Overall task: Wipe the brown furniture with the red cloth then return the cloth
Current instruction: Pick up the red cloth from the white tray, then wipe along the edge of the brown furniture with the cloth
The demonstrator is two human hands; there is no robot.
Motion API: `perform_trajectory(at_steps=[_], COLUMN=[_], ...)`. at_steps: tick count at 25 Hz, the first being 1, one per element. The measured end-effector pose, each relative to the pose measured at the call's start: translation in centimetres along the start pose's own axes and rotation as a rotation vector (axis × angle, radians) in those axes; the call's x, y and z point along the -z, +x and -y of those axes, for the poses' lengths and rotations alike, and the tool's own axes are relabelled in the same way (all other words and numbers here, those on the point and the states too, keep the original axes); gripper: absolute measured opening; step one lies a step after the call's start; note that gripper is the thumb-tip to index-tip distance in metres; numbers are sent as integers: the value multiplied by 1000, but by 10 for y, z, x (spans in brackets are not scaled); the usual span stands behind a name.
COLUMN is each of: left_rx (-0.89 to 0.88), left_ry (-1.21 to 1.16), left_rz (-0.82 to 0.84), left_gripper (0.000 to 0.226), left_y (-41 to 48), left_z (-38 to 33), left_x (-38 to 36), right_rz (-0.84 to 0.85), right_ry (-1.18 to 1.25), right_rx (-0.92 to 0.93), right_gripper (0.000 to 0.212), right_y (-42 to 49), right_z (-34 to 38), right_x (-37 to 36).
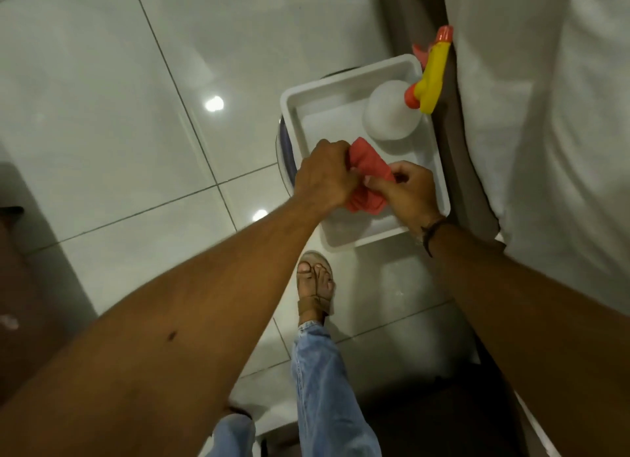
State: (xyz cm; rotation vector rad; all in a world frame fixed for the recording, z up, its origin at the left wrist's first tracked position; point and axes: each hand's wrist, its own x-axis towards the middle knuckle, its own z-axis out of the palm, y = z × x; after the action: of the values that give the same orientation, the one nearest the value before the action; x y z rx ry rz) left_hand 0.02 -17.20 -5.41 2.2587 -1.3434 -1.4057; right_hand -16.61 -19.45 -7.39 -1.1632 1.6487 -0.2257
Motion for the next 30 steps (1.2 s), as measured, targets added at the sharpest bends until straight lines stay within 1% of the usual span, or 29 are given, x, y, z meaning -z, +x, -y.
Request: perform_trajectory(at_steps=[2, 4, 5, 8, 9, 10, 12, 14, 15, 18, 19, 20, 22, 24, 27, 30], left_rx=[-31, -22, -6, 71, 104, 126, 130, 110, 103, 158, 199, 247, 316, 314, 253, 275], left_ry=[-247, -430, -502, -573, -558, -524, -422, -291, -155, 536, 687, 774, 886, 1013, 1121, 1322], left_rz=[-2, 22, 37, -13, -42, -67, -114, -150, -156, -213, -223, -209, -152, -116, -124, -22], left_gripper=[24, 27, 28, 37, 41, 43, 44, 48, 53, 72, 74, 74, 75, 75, 72, 74], left_y=[-27, -67, -86, -147, -165, -184, -217, -243, -256, -286, -292, -298, -305, -307, -304, -297], left_z=[11, 29, 41, 113, 143, 175, 239, 298, 329, 429, 461, 491, 534, 563, 577, 579], left_x=[31, 62, 75, 121, 137, 151, 178, 202, 216, 260, 273, 284, 297, 299, 294, 292], right_rz=[89, 245, 322, 573, 643, 694, 754, 761, 729, 669, 671, 669, 620, 549, 424, 334], right_ry=[257, 489, 589, 895, 955, 975, 939, 880, 849, 845, 852, 855, 832, 772, 623, 485], right_rx=[-25, -56, -89, -250, -279, -307, -364, -420, -452, -518, -513, -498, -420, -274, -54, 52], right_gripper=[21, 22, 26, 57, 62, 63, 64, 56, 50, 32, 25, 20, 18, 28, 47, 55], right_y=[-27, -60, -77, -141, -161, -180, -208, -231, -242, -269, -276, -282, -287, -284, -268, -244], right_z=[23, 47, 56, 82, 86, 89, 89, 87, 87, 86, 82, 80, 75, 71, 70, 75], right_x=[1, -15, -28, -103, -135, -170, -242, -312, -347, -449, -481, -510, -557, -601, -653, -693])
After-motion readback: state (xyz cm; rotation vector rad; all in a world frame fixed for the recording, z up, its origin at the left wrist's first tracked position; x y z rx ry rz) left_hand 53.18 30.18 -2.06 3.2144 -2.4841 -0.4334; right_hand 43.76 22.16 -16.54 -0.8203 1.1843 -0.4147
